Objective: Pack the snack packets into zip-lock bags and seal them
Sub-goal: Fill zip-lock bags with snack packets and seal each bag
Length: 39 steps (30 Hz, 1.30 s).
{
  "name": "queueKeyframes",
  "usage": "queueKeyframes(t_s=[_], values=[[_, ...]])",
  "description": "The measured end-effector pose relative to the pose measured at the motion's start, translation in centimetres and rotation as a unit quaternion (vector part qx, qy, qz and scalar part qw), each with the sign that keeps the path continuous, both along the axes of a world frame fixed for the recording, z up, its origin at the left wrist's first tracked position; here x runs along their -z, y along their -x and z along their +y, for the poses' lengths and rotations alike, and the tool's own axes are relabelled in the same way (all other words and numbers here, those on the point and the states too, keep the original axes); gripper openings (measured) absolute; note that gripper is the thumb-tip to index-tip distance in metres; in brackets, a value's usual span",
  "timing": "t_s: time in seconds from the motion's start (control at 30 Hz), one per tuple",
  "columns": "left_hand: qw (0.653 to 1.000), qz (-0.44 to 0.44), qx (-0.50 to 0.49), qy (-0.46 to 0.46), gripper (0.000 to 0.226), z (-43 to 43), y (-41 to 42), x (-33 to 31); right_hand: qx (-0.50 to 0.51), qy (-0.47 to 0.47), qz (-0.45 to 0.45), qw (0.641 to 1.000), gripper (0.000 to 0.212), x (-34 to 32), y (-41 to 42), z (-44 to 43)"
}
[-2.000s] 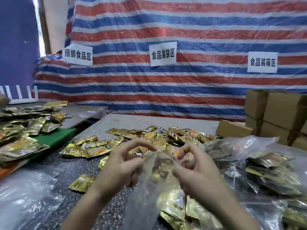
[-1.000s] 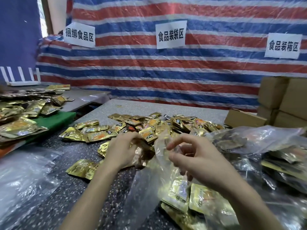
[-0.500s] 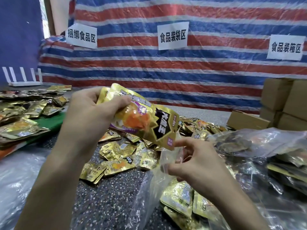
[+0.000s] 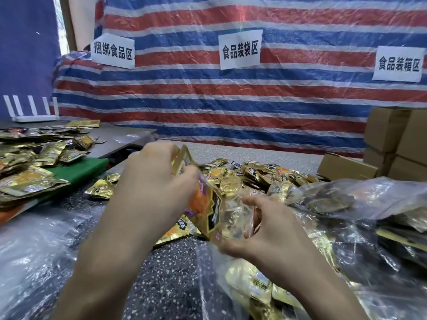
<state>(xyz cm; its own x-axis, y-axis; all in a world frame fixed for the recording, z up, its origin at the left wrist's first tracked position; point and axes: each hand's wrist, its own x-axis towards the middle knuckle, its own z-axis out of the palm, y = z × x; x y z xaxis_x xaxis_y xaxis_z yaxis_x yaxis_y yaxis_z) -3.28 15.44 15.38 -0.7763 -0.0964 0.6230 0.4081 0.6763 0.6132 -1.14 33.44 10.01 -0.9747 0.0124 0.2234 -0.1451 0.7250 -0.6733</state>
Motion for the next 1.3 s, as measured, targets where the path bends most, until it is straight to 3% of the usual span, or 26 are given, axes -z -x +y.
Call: queueKeyframes(t_s=[0.1, 0.2, 0.33, 0.57, 0.67, 0.73, 0.8, 0.93, 1.1, 1.2, 1.23, 1.3], values=[[0.998, -0.032, 0.046, 0.000, 0.027, 1.1, -0.1, 0.5, -0.070, 0.056, -0.018, 0.996, 0.069, -0.3, 0.0, -0.3], [0.997, -0.043, 0.054, 0.030, 0.030, 1.9, 0.2, 0.9, -0.105, 0.086, -0.009, 0.991, 0.083, -0.2, 0.1, -0.4], [0.989, -0.131, 0.057, 0.048, 0.026, 1.3, 1.2, 1.3, -0.142, 0.149, 0.020, 0.978, 0.101, -0.4, 0.1, 0.2], [0.986, -0.158, 0.042, 0.038, 0.022, 2.1, 2.1, 1.6, -0.190, 0.190, 0.059, 0.961, 0.086, -0.8, -0.2, -0.9], [0.981, -0.171, 0.087, 0.041, 0.017, 2.2, 2.3, 1.8, -0.183, 0.224, 0.067, 0.955, 0.082, -0.7, -0.2, -0.9], [0.969, -0.210, 0.128, 0.018, 0.014, 2.2, 2.2, 2.1, -0.175, 0.243, 0.057, 0.952, 0.081, -0.6, -0.1, -0.8], [0.966, -0.226, 0.123, -0.006, 0.025, 2.2, 2.3, 2.4, -0.171, 0.248, 0.041, 0.953, 0.077, -0.5, 0.0, -0.7], [0.961, -0.221, 0.149, -0.075, 0.039, 1.9, 2.5, 2.0, -0.145, 0.256, 0.058, 0.954, 0.052, -1.1, -0.4, -0.2], [0.898, -0.261, 0.301, -0.188, 0.050, 0.0, 3.3, 1.2, -0.114, 0.258, 0.055, 0.958, 0.032, -1.7, -0.7, 0.6], [0.904, -0.243, 0.241, -0.254, 0.035, -1.3, 6.5, 2.7, -0.092, 0.257, 0.048, 0.961, 0.020, -1.9, -0.6, 1.0], [0.928, -0.231, 0.186, -0.225, 0.027, -1.7, 7.8, 3.9, -0.094, 0.256, 0.040, 0.961, 0.017, -1.9, -0.5, 1.1], [0.968, -0.232, 0.069, -0.059, 0.020, -2.5, 10.5, 7.3, -0.095, 0.245, 0.024, 0.965, 0.012, -1.8, -0.4, 1.3]])
